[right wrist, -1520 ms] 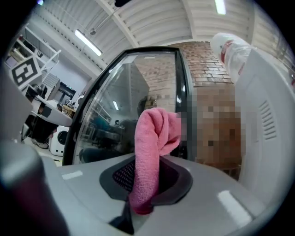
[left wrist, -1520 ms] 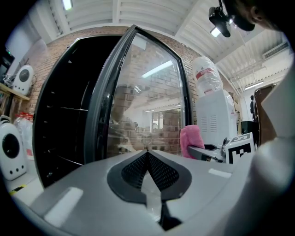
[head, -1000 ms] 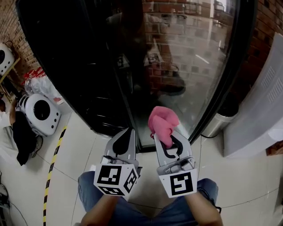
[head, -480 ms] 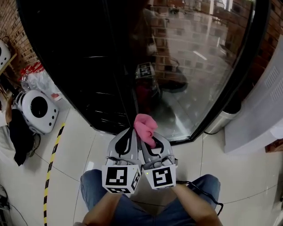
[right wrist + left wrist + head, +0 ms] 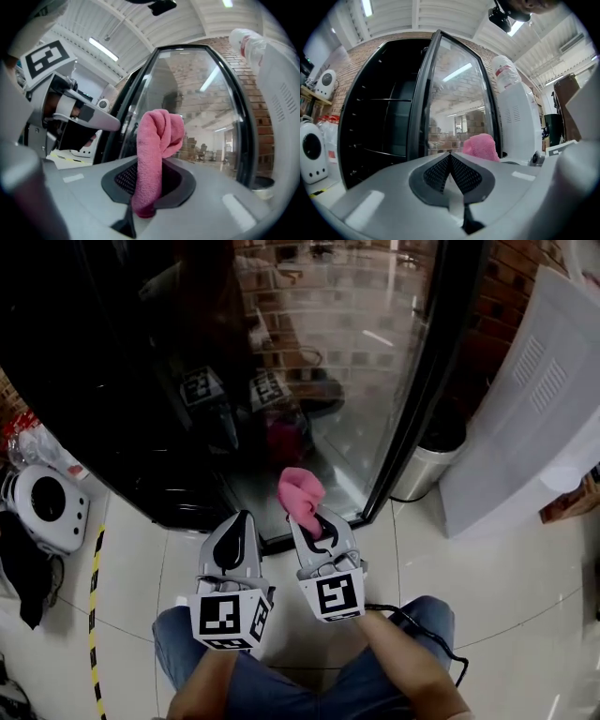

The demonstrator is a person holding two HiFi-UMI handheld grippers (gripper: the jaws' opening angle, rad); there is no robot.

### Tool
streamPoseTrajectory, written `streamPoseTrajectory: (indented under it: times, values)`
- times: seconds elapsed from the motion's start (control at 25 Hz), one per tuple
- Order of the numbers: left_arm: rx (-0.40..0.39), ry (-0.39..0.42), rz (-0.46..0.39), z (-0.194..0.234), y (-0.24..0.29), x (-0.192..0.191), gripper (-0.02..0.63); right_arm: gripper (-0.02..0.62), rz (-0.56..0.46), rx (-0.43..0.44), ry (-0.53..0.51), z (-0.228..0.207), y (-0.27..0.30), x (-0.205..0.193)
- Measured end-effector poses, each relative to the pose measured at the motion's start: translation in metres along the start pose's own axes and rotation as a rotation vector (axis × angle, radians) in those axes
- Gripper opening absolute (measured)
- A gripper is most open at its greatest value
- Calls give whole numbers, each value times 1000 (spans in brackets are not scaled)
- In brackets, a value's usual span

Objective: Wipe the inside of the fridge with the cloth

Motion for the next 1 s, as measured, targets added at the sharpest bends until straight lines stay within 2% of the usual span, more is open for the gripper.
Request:
streamPoseTrajectory:
  times: [0.28, 0.6, 0.84, 1.0]
  values:
    - [1, -14, 11, -20, 13, -12, 15, 61, 69, -123, 53, -71, -15, -46]
    - [-6, -5, 31, -39, 18, -19, 15, 61, 108, -227, 118, -123, -28, -69]
    - [14, -29, 22, -43, 17, -16, 15, 61, 88, -188, 123, -113, -35, -62]
    - [66, -67, 5, -28, 11, -16, 15, 61, 7, -97, 102, -70, -38, -36]
Point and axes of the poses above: the fingertips, and each gripper's own axes: y forward along the fingers, z to its left, x out of its top, the point moved 7 cm from there along -y, backward along the fingers, and after that the axes turned 13 degrees about z, right-handed, at the moved point
